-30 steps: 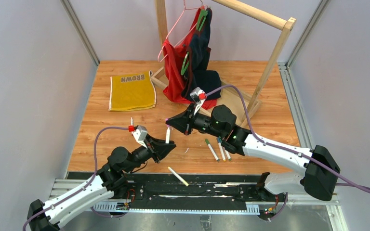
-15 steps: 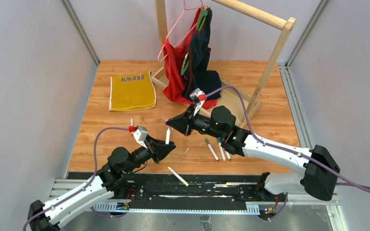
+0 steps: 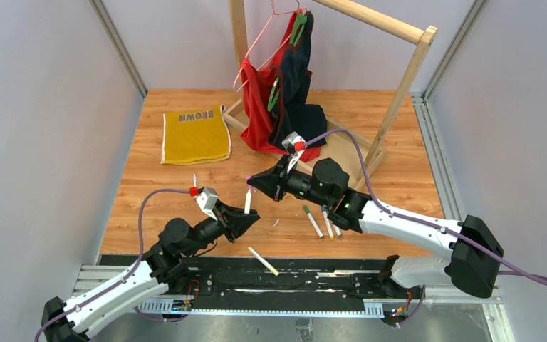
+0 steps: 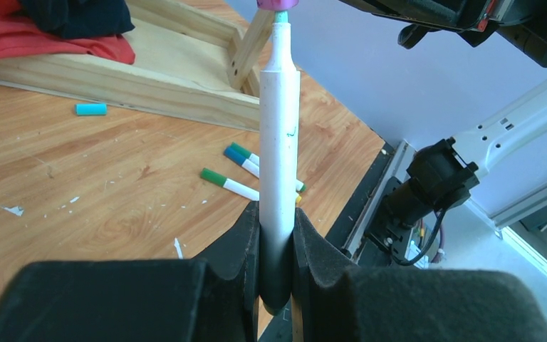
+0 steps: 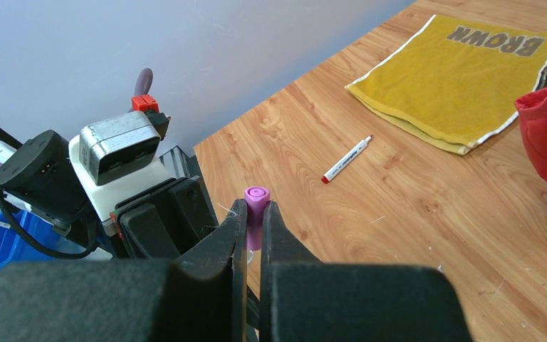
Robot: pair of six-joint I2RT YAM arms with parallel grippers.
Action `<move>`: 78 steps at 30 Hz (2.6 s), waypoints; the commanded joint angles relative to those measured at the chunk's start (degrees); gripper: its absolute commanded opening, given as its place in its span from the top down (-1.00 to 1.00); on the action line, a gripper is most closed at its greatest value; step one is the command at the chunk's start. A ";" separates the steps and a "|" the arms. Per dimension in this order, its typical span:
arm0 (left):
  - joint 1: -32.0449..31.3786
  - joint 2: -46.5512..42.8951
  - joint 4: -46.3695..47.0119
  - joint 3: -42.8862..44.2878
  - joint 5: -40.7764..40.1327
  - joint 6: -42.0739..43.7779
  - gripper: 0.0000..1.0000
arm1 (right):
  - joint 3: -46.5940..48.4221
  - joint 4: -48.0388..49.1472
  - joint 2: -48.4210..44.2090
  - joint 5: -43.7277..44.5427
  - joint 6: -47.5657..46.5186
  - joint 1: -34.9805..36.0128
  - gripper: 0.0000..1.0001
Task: Insert the pens into the pen caps
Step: Insert the pen cap onto the pen.
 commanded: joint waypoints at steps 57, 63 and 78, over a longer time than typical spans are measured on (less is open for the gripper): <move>0.16 1.97 10.06 4.63 -6.51 -1.60 1.00 | -9.67 13.25 4.06 1.37 7.09 7.03 0.99; 0.16 1.39 8.82 5.27 -6.71 -0.39 1.00 | -12.10 13.22 3.70 1.42 7.68 7.59 0.99; 0.16 -0.71 1.46 3.22 -1.68 4.86 1.00 | -8.14 -12.33 -13.76 -1.96 -7.31 3.53 -0.06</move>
